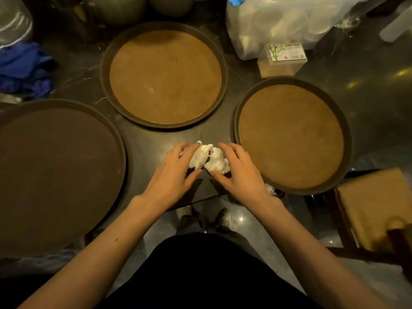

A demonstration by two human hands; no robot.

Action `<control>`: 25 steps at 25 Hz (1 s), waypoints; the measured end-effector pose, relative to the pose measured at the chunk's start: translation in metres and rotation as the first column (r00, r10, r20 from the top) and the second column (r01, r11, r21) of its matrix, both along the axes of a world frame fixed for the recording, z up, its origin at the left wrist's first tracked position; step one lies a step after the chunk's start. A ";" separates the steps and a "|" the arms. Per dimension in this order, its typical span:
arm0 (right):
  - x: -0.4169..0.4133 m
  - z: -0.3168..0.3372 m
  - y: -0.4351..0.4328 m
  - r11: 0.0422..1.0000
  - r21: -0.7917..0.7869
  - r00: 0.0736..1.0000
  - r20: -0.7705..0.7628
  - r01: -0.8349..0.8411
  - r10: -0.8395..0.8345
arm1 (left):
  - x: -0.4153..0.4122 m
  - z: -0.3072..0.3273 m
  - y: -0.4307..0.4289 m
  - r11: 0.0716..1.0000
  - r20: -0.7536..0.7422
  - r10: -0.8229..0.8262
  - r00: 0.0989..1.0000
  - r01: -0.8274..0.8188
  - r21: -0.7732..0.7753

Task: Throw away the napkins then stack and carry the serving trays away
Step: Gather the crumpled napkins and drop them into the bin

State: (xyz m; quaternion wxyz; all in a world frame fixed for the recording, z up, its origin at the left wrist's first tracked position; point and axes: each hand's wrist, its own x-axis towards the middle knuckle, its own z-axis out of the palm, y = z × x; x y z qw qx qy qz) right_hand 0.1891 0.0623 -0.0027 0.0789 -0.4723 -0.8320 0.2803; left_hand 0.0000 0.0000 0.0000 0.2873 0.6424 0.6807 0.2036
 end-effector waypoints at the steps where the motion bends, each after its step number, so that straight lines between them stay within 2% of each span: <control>1: -0.003 -0.005 -0.001 1.000 0.020 1.000 -0.001 0.020 -0.020 | -0.001 -0.004 0.003 1.000 0.005 -0.010 1.000 0.010 -0.003; 7: -0.009 -0.024 -0.017 0.993 0.023 0.993 -0.043 0.115 -0.114 | -0.001 -0.025 0.008 0.993 0.101 -0.113 0.988 0.115 -0.018; 11: -0.011 -0.028 -0.025 0.987 0.011 0.987 0.028 0.160 -0.160 | 0.000 -0.030 0.004 0.993 0.160 -0.097 0.982 0.106 -0.046; 18: 0.002 -0.028 -0.045 0.960 -0.061 0.952 -0.123 0.274 -0.280 | 0.006 -0.027 -0.003 0.998 0.123 -0.045 0.991 0.049 -0.032; 22: 0.020 -0.013 -0.055 0.914 -0.098 0.886 -0.223 0.394 -0.406 | 0.015 -0.023 -0.008 0.999 0.104 -0.035 0.994 0.035 0.010; 25: 0.037 0.000 -0.059 0.832 -0.206 0.772 -0.310 0.515 -0.554 | 0.029 -0.015 -0.011 0.999 0.160 -0.031 0.987 0.027 0.027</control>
